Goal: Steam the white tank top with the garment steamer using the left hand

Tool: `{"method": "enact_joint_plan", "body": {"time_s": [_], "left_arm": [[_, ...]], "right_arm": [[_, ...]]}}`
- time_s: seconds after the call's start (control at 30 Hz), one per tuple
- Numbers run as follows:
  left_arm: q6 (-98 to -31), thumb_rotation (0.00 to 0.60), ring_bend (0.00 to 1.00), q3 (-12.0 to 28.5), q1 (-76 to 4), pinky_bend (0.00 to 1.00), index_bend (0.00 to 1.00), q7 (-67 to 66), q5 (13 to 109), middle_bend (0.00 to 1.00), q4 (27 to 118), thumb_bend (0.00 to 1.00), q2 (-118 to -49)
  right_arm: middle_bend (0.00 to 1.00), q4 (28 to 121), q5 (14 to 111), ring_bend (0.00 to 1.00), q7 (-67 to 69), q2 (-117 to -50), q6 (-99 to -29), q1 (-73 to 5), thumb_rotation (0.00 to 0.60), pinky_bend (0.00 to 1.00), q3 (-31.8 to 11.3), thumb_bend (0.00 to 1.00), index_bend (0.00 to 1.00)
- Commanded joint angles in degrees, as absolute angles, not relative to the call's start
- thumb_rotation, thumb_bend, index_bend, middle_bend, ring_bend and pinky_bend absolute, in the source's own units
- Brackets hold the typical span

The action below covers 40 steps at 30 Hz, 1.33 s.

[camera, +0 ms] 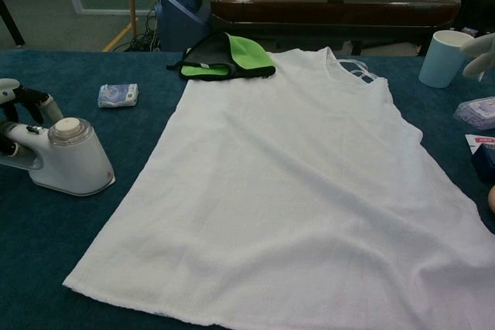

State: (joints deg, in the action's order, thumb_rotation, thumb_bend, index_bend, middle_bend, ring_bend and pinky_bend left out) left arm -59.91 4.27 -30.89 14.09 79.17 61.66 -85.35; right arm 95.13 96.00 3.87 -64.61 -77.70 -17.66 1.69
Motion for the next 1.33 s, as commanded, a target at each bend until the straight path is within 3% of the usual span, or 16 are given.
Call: {"method": "enact_joint_plan", "body": {"time_s": [0.03, 0.27, 0.6, 0.93, 1.33], "left_arm": [[-59.77, 0.600, 0.16, 4.45, -30.77, 0.36, 0.18, 11.79, 78.72, 0.21, 64.05, 0.20, -84.02], [-58.42, 0.600, 0.05, 4.36, -30.12, 0.24, 0.02, 5.86, 76.60, 0.06, 70.23, 0.17, -79.99], [-60.47, 0.600, 0.03, 5.48, -27.38, 0.21, 0.00, 0.16, 72.22, 0.04, 80.56, 0.17, -72.44], [-73.80, 0.600, 0.05, 6.65, -20.46, 0.21, 0.03, -0.73, 73.16, 0.06, 85.83, 0.17, -68.85], [-86.31, 0.600, 0.06, 2.64, -11.50, 0.21, 0.06, -3.86, 78.98, 0.08, 90.54, 0.17, -68.26]], "right_arm": [[0.21, 94.86, 95.96, 0.11, 4.33, -64.57, -77.61, -17.57, 0.600, 0.13, 1.68, 0.12, 0.07], [0.21, 93.88, 95.70, 0.11, 5.80, -64.23, -78.04, -17.23, 0.600, 0.13, 1.35, 0.12, 0.07], [0.21, 92.57, 93.70, 0.11, 7.49, -62.85, -77.96, -16.17, 0.600, 0.13, 1.09, 0.12, 0.07], [0.21, 92.48, 89.26, 0.11, 4.11, -61.23, -78.12, -13.56, 0.600, 0.13, 0.81, 0.13, 0.07], [0.23, 94.30, 87.83, 0.11, 1.01, -60.47, -82.74, -9.17, 0.600, 0.13, 0.62, 0.13, 0.12]]}}
